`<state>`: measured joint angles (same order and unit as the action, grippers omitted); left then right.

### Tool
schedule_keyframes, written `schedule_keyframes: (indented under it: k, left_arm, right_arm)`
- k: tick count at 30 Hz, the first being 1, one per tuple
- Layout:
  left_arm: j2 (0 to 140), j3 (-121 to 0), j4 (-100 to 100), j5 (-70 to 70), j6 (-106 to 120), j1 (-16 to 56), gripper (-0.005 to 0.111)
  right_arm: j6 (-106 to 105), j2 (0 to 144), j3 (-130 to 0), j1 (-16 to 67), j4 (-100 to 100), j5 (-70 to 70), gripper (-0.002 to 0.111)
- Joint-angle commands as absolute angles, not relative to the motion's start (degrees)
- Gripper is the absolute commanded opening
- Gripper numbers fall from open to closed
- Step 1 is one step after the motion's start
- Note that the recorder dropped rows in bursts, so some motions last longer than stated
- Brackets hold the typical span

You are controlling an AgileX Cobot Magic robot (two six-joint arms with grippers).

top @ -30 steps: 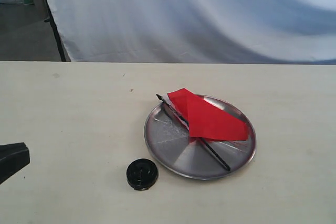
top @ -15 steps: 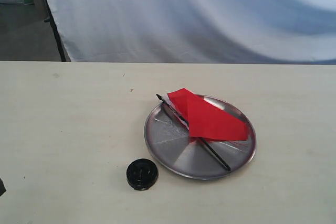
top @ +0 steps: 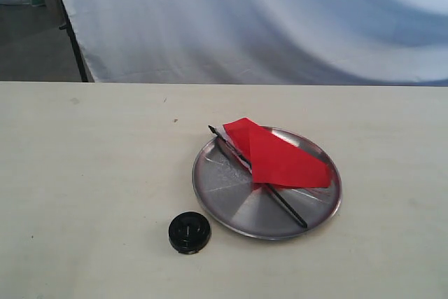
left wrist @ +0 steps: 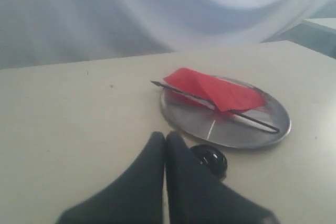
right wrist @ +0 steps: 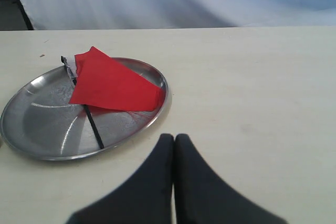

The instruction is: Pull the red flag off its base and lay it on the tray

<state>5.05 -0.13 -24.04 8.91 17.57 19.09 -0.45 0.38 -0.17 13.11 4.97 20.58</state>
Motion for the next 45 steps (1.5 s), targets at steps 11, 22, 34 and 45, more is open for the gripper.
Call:
schedule_keyframes:
  k: [11,22,34,45]
  left_arm:
    - [4.54,0.0,1.25,7.14,-5.1,19.39,0.0]
    - [4.54,0.0,2.13,9.32,-2.92,19.39,0.0]
    - [0.0,0.0,-1.96,15.1,1.26,19.28,0.0]
    - [0.0,0.0,-1.82,15.52,0.76,19.28,0.0]
  right_arm:
    - [-0.67,0.0,0.0,12.76,4.84,20.67,0.0]
    - [-0.67,0.0,0.0,12.76,4.84,20.67,0.0]
    - [-0.67,0.0,0.0,12.76,4.84,20.67,0.0]
    - [-0.67,0.0,0.0,12.76,4.84,20.67,0.0]
